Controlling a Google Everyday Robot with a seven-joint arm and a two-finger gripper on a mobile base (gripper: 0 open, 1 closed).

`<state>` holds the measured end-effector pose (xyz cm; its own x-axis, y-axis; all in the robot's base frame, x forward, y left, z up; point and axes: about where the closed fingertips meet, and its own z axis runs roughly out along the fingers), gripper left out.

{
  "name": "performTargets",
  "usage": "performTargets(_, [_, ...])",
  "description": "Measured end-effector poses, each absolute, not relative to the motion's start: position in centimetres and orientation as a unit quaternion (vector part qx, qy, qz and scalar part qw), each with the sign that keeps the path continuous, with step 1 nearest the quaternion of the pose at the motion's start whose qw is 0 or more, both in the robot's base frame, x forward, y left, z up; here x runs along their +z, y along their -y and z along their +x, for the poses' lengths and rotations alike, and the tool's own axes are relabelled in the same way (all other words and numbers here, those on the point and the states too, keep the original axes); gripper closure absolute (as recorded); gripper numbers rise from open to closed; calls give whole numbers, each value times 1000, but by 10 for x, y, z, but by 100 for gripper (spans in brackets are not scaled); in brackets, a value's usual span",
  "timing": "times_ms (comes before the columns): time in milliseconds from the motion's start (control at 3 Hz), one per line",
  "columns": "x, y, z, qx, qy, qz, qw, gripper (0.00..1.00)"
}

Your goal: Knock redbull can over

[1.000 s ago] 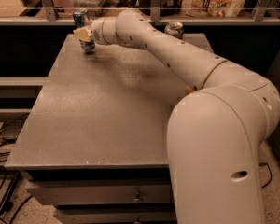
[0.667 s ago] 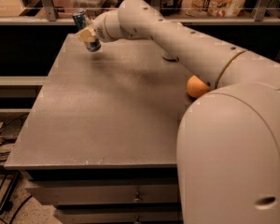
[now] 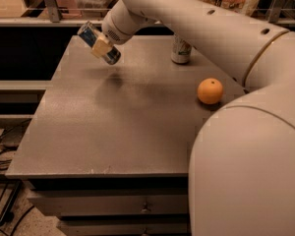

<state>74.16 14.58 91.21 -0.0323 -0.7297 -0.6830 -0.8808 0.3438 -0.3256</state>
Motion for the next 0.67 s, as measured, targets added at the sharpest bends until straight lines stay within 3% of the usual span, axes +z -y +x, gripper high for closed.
performTargets(667, [873, -124, 690, 59, -702, -656, 271, 12])
